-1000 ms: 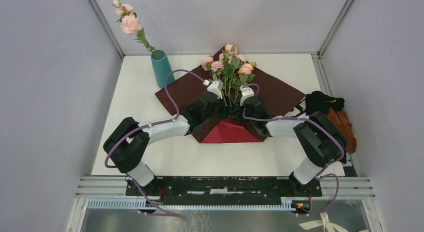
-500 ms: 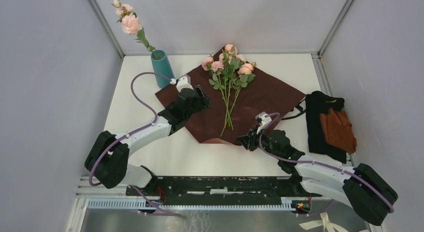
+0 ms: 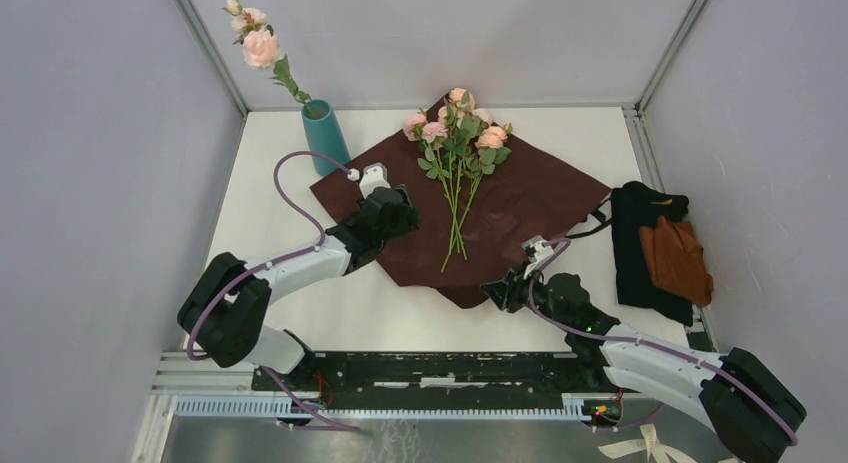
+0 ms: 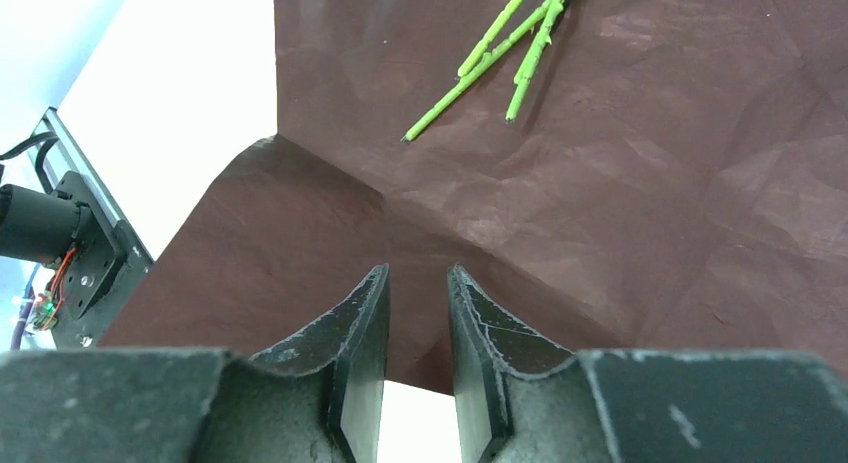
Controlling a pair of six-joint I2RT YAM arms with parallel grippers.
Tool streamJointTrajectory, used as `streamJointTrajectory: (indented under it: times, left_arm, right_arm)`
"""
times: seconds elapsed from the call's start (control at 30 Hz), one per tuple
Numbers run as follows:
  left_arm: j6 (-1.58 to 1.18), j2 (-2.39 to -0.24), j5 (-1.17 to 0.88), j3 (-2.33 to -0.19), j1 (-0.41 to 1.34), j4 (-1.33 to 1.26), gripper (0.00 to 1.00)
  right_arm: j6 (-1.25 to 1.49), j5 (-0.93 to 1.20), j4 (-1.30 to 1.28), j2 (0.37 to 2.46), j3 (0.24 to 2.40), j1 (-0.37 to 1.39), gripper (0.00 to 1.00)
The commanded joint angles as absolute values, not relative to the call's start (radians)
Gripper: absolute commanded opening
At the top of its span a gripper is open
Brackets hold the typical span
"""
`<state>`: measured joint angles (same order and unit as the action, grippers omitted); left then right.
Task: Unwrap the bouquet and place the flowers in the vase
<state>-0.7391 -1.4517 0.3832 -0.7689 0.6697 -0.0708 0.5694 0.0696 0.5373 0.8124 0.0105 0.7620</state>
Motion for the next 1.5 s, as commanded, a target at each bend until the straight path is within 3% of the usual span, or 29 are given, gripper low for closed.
streamJointTrajectory:
  times: [0.0,0.23,0.4,0.63,0.9,1.17,1.47]
  left_arm:
    - [-0.714,-1.459,0.389,-0.799,0.670,-0.111,0.71]
    - [-0.644,-1.495,0.307,-0.826,0.668,-0.203,0.77]
    - [-0.623,-1.523,0.294,-0.877,0.658,-0.199,0.78]
    - [-0.625,-1.548,0.270,-0.914,0.616,-0.171,0.78]
    - [-0.629,-1.568,0.255,-0.919,0.581,-0.168,0.78]
    - [-0.624,-1.597,0.213,-0.937,0.580,-0.179,0.77]
    - [-0.611,-1.596,0.190,-0.941,0.580,-0.194,0.75]
  right_arm:
    - [0.552,0.026,0.532,0.824,-0.020,0.770,0.35]
    - [0.409,0.054,0.388,0.951,0.236,0.770,0.37]
    - [0.387,0.071,0.390,1.034,0.303,0.791,0.38]
    - [0.383,0.099,0.400,1.114,0.325,0.837,0.39]
    - [0.462,0.039,0.486,1.188,0.234,1.026,0.39]
    - [0.520,0.039,0.602,1.309,0.202,1.067,0.39]
    - [0.384,-0.056,0.353,1.186,0.400,1.068,0.39]
